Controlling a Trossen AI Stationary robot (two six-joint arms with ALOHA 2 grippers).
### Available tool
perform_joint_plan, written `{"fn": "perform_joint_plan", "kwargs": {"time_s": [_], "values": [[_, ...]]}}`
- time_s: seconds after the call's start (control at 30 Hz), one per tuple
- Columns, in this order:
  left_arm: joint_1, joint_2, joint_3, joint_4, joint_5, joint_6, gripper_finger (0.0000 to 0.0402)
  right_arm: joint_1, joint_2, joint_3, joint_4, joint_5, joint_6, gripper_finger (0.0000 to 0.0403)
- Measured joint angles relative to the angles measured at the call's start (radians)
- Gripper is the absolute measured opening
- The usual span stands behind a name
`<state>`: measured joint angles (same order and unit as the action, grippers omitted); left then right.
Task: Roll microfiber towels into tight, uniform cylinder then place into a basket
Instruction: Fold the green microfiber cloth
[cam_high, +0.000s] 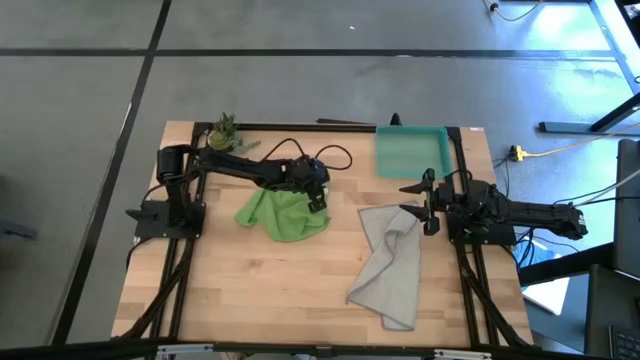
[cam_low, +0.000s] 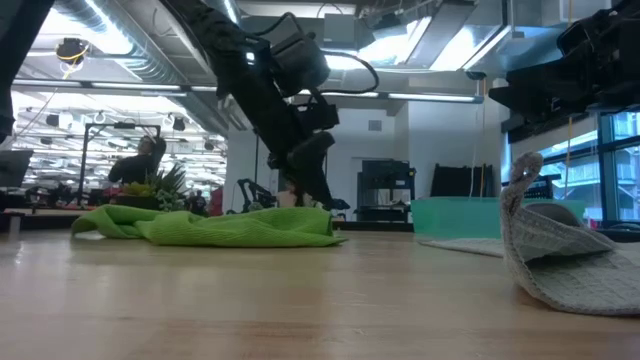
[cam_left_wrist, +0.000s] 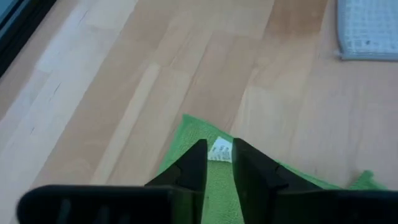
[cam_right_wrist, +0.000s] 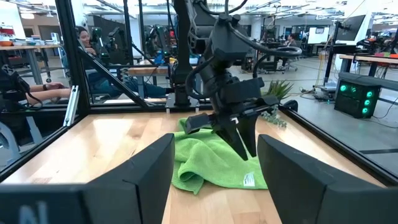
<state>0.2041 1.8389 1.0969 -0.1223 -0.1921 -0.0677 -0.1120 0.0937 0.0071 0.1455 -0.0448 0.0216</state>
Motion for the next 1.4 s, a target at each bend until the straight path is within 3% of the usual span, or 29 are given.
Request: {"fn": "perform_joint_plan", "kwargs": {"time_s": [0.2, 0.47, 0.7, 0.9, 1.13, 1.4], "values": [[-0.002, -0.061, 0.002, -0.069, -0.006, -0.049, 0.0082, 0.0, 0.0, 0.0, 0.0, 0.0, 0.0, 0.0232], [-0.043, -0.291, 0.002, -0.488, -0.044, -0.251, 0.0083, 0.0, 0.0, 0.0, -0.008, 0.0, 0.002, 0.0232], [-0.178, -0.403, 0.002, -0.861, -0.113, -0.582, 0.0084, 0.0, 0.0, 0.0, -0.015, 0.0, 0.002, 0.0232], [-0.314, -0.419, 0.0, -1.094, -0.051, -0.921, 0.0084, 0.0, 0.0, 0.0, -0.018, 0.0, 0.002, 0.0232], [-0.4, -0.418, -0.013, -1.152, -0.026, -1.146, 0.0084, 0.0, 0.0, 0.0, -0.019, 0.0, 0.002, 0.0232], [-0.395, -0.418, -0.167, -1.09, 0.054, -1.238, 0.0084, 0.0, 0.0, 0.0, -0.02, 0.0, 0.003, 0.0232]]}}
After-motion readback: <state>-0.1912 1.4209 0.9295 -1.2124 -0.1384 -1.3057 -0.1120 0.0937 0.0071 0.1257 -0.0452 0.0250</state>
